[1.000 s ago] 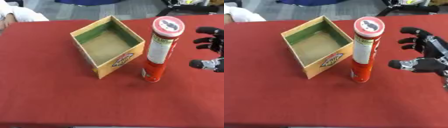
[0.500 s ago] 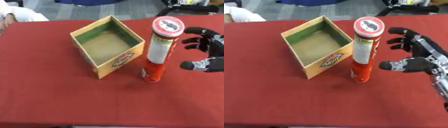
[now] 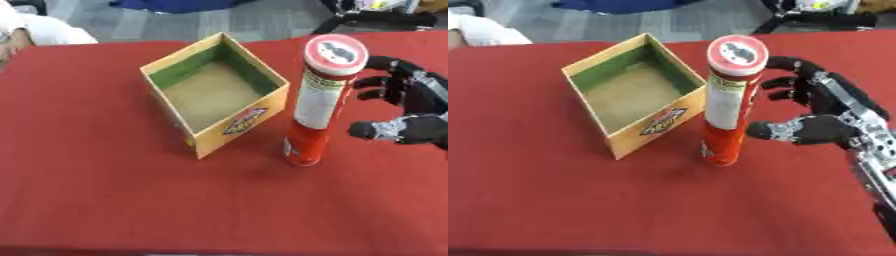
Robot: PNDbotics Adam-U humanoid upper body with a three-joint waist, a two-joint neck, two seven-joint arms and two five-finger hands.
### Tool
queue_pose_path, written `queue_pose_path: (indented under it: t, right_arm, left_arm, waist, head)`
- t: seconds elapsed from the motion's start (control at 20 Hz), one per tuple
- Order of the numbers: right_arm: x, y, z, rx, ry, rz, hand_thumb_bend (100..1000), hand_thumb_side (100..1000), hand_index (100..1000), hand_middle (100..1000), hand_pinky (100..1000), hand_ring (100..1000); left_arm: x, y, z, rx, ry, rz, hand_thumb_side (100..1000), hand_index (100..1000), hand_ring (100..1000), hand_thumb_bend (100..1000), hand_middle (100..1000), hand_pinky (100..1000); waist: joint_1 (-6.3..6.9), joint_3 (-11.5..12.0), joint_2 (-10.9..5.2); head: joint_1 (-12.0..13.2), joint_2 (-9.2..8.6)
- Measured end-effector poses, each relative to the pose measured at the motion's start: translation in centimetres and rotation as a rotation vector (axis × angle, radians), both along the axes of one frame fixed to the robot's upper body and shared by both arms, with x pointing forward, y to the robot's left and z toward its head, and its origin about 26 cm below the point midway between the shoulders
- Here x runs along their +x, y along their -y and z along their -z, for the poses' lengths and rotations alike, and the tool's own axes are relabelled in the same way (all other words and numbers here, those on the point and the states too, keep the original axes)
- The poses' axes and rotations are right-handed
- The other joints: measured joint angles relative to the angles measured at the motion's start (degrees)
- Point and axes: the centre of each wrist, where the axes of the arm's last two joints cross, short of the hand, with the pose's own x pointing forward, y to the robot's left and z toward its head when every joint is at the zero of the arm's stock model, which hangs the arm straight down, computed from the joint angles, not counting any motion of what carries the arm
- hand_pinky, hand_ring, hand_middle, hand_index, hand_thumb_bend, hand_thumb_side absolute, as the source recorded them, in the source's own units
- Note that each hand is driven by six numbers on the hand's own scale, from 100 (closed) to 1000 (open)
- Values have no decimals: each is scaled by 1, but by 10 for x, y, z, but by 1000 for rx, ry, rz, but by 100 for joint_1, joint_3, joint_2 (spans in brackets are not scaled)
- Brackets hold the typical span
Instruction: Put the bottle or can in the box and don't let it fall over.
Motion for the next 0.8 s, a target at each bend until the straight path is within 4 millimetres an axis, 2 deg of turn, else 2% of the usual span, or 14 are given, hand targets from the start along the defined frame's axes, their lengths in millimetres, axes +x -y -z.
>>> queue_pose_path:
  t: [0.8]
  right_arm:
    - [13,-10,7,9,-15,24,901,280,901,913,774,807]
  left_arm:
    - [0,0,0,-1,-1,2,761,788,831,456,767,711]
  waist:
    - [21,13,41]
  head:
    - [-10,-48]
